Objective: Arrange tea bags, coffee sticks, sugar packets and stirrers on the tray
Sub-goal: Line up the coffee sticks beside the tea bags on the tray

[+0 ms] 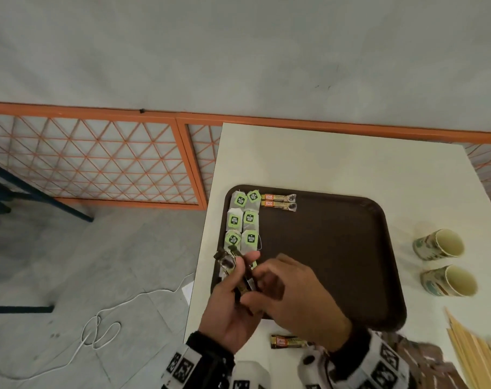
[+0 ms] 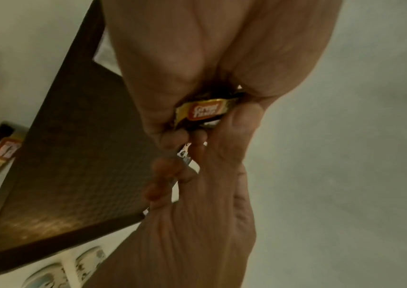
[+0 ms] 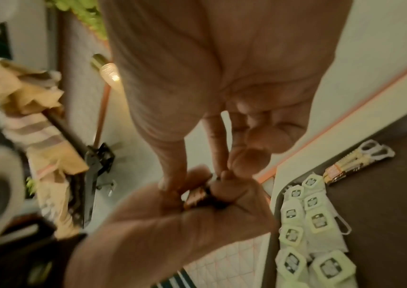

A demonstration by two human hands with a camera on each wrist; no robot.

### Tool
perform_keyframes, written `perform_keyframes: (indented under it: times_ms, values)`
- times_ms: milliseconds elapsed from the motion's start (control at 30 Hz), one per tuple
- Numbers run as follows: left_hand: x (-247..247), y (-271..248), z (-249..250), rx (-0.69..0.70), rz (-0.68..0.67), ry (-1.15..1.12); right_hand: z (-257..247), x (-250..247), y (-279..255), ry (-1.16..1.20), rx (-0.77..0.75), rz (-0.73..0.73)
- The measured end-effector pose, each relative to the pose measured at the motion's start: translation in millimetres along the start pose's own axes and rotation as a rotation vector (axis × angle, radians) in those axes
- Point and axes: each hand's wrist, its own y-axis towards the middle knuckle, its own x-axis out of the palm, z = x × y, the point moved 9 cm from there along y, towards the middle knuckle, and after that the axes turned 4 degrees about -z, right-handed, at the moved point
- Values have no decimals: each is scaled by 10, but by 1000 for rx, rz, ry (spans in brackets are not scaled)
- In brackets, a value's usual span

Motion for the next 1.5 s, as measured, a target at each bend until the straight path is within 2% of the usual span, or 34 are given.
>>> perform_keyframes:
  times_ms: [133,333,400,500,600,700,767,800,867,933,967,1067,1100,1167,1233,1300,1400,1500]
  values:
    - [104,-21,-271,-50,-35,43,211,-96,-164,19,90,98]
    - [254,-84,-473,-106,-101,257,437,-314,-381,117,129,97]
    - [204,-75,-443,-105,-65,371,470,-407,-423,220,83,112]
    - [92,-68,-359,-86,31,495,409,-506,-490,510,-75,98]
    - [191,-113,-358,-97,-33,560,402,-471,-525,725,-144,10]
    - [301,-149,-319,-39,-101,707,410,-374,-526,814,-141,-76]
    - [313,-152,-247,38,-75,751,479,-327,-531,832,-77,-93]
    - [302,-151,-186,88,-26,758,550,-315,-531,891,-12,-82]
    - [232,-155,-26,210,110,765,707,-267,-559,1193,112,-74]
    - [168,-165,111,310,224,806,757,-247,-558,1392,165,-66]
    - [155,-163,146,334,251,845,779,-248,-547,1347,207,-36]
    - [77,-119,192,345,310,907,848,-344,-459,809,331,104]
    - [22,-97,209,334,337,881,844,-375,-390,720,338,119]
    - [-99,-58,266,313,378,800,950,-414,-189,667,354,144]
    - [-207,-59,355,301,404,767,1220,-465,54,613,432,215]
    - [-283,-94,440,281,411,821,1518,-485,301,611,524,275]
    - [-409,-160,531,238,421,889,1815,-483,591,570,641,288]
    - [-557,-176,578,194,433,907,1926,-721,626,54,724,299]
